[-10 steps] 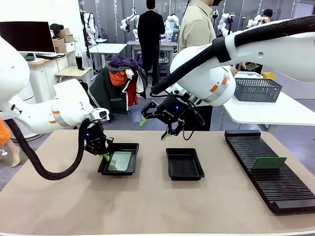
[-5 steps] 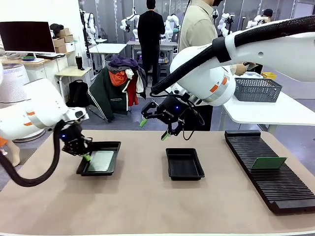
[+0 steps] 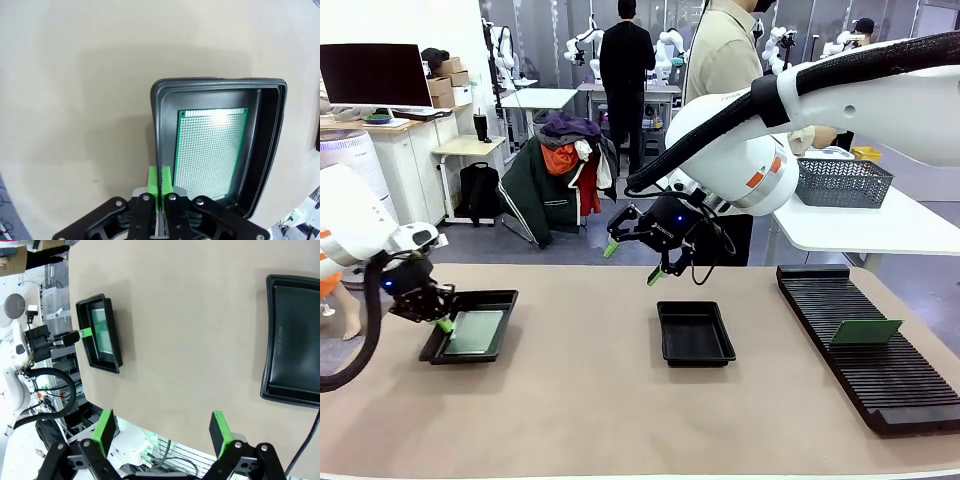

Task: Inspect and transfer BCBs to ESD trays.
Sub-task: Pick up the ESD tray and place it on the left side of the table.

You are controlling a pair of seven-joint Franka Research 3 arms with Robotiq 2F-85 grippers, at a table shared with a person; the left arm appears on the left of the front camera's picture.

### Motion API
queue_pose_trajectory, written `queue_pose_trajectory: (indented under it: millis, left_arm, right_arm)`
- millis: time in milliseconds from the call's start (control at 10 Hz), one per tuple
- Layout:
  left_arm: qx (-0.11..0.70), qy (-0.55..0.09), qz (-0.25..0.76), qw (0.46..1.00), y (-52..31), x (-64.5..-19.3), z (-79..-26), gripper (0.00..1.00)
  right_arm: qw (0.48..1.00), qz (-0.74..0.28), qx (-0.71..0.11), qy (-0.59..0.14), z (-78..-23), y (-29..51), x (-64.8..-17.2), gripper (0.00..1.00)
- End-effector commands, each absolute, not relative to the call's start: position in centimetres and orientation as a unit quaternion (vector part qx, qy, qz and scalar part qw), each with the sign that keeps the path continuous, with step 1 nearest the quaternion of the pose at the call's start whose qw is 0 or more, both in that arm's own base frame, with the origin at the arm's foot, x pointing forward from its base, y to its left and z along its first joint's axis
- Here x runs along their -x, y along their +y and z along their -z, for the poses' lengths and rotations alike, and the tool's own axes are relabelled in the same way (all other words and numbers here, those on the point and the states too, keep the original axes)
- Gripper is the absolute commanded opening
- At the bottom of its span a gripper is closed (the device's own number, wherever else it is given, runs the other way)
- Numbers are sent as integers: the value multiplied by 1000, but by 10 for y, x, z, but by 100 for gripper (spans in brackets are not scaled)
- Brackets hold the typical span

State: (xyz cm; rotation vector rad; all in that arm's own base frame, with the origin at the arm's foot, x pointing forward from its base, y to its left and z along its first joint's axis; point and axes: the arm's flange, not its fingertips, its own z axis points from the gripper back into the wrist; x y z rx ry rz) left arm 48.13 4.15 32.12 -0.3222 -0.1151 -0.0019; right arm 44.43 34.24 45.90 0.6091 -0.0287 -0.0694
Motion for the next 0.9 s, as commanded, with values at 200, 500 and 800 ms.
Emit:
queue_pose_trajectory:
  millis: [200,500,800]
  left_arm:
    - [158,-55,0,986,81,-468,-320,0]
    - [151,-52,-3,987,84,-466,-314,0]
    - [145,-53,-2,988,80,-466,-307,0]
  right_arm:
    - [955,39,-292,-14,-459,343,-445,100]
    - [955,39,-292,-14,-459,343,-445,100]
    - [955,39,-292,-14,-459,343,-445,100]
